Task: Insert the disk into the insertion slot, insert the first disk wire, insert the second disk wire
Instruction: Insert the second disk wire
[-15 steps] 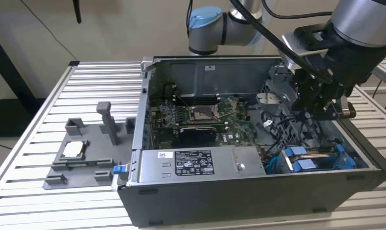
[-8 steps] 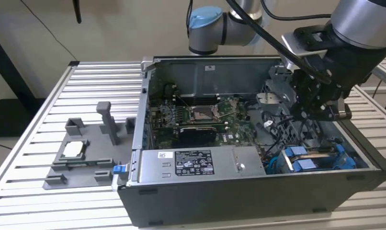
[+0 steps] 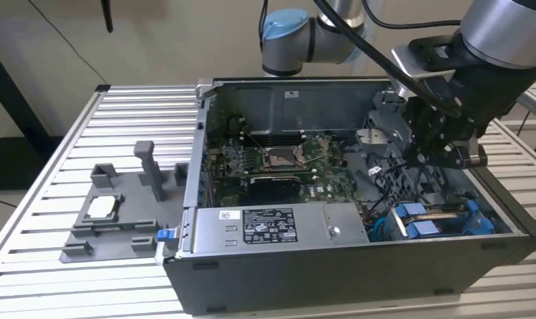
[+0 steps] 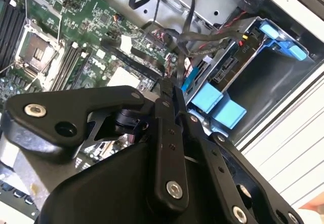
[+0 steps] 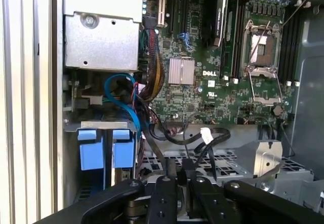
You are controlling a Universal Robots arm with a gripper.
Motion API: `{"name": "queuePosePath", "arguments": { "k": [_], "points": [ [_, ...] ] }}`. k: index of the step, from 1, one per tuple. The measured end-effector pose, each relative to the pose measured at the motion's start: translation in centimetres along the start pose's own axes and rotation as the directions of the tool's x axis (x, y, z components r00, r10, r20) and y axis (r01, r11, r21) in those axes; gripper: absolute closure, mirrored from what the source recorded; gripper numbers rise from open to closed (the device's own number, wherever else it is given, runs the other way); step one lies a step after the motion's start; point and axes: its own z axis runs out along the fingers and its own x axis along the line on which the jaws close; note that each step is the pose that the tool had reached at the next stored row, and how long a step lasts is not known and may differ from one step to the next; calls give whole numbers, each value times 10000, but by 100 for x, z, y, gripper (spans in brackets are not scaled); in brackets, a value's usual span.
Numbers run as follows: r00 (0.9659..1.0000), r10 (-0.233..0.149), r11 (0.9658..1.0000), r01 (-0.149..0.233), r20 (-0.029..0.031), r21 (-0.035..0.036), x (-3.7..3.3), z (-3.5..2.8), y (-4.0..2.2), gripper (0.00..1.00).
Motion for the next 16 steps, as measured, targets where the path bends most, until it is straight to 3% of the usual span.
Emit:
{"name": "queuePosePath", "arguments": {
  "k": [4,10,14,16],
  "points": [
    [10000,4,10000,-4,38,-9,122,-23,-12,84],
    [9998,11,10000,-11,200,-2,279,-14,-77,84],
    [9998,12,10000,-12,205,-3,359,29,-157,84],
    [9998,12,10000,-12,206,-2,382,85,-243,84]
  ]
}}
